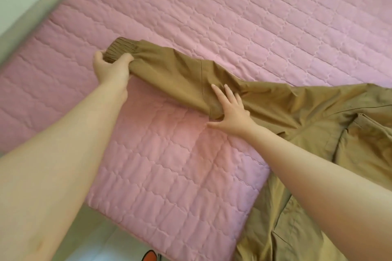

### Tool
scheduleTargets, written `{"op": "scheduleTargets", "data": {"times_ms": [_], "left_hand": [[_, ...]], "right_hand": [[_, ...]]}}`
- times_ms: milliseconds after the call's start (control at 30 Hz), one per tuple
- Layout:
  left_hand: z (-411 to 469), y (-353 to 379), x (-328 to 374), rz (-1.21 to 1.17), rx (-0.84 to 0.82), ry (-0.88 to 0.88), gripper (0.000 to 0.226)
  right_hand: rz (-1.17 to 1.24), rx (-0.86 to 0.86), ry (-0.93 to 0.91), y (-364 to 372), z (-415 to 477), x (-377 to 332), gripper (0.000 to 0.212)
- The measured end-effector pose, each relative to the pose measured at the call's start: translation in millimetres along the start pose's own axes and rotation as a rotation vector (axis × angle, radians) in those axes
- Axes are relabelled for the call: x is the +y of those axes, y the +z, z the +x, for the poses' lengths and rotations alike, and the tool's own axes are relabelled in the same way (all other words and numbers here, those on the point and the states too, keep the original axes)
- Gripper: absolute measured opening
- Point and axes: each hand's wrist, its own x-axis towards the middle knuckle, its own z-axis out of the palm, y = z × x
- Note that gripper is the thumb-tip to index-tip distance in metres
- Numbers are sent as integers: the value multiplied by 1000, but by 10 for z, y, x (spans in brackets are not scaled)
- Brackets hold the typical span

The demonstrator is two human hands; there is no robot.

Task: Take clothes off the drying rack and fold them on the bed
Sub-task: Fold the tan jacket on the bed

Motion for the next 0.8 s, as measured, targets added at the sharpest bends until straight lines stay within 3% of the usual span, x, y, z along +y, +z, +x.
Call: {"op": "scheduleTargets", "data": {"times_ms": [100,200,233,300,367,400,533,667,733,800], "left_hand": [[-266,251,121,-21,-80,49,57],[-774,574,215,60,-274,160,59],[-976,698,253,83,-348,189,59],[-1243,820,230,135,-464,247,62],[-1368,851,222,116,-560,258,66],[-1456,871,229,86,-600,244,65],[-1889,936,-14,226,-602,251,47],[-2392,1016,-568,577,-589,491,44],[-2622,1069,-737,690,-550,577,49],[-2902,1195,-895,775,-548,628,59]], "right_hand": [[150,93,-85,2,38,-288,114],[393,213,-211,-94,108,-600,115],[511,261,-213,-169,95,-684,106],[792,369,-123,-241,66,-846,65],[1049,451,55,-314,36,-851,24],[1123,466,160,-372,6,-749,19],[985,480,371,-583,-259,-50,30],[893,563,467,-790,-729,757,35],[1005,587,551,-939,-986,1121,36],[1329,603,588,-1118,-1337,1548,36]]}}
